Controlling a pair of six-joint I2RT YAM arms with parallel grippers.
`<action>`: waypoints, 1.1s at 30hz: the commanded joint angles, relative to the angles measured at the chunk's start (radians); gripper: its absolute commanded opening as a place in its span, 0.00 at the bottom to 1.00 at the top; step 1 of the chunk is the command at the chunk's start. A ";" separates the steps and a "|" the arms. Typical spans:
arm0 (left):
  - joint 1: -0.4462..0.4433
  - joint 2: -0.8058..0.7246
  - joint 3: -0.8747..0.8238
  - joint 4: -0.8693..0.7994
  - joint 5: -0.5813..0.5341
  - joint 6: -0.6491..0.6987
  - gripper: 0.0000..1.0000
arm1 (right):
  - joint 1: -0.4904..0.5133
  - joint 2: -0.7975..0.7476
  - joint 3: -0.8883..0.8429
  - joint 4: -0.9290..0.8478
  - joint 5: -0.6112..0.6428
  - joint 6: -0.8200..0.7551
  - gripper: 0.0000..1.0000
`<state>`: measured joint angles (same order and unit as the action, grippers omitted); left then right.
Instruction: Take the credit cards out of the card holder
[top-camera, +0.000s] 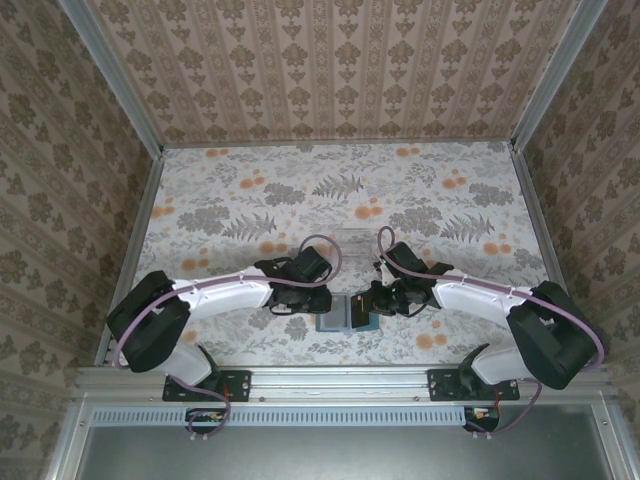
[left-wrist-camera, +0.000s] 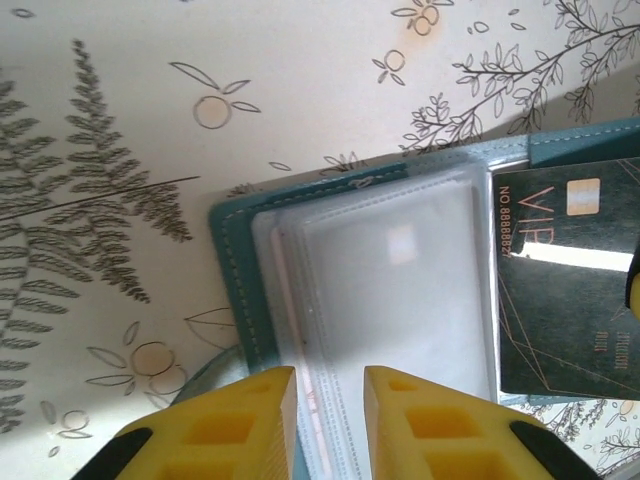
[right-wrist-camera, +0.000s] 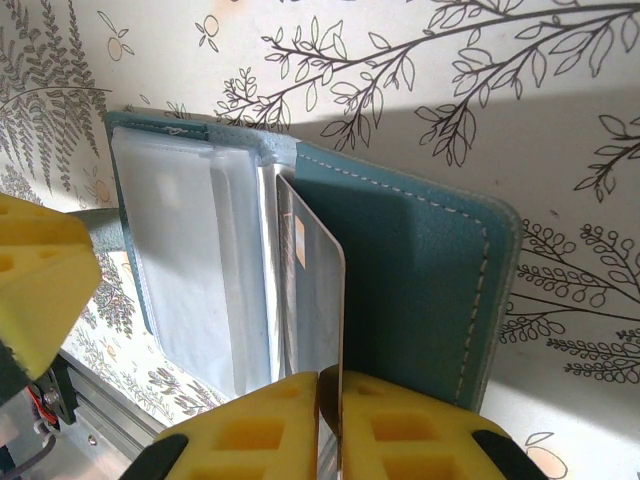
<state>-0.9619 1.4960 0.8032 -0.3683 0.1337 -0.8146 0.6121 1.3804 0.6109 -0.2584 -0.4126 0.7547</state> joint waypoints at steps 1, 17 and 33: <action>0.014 -0.033 -0.029 -0.028 -0.016 0.005 0.26 | -0.003 0.040 0.023 -0.012 -0.011 -0.002 0.13; 0.042 -0.076 -0.087 0.010 0.001 -0.010 0.28 | 0.005 0.092 0.106 -0.094 -0.019 -0.047 0.10; 0.109 -0.132 -0.092 0.004 0.043 0.015 0.30 | -0.003 0.025 0.293 -0.378 0.086 -0.224 0.00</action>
<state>-0.8707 1.3907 0.7155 -0.3534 0.1604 -0.8169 0.6128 1.4384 0.8364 -0.5083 -0.3794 0.6239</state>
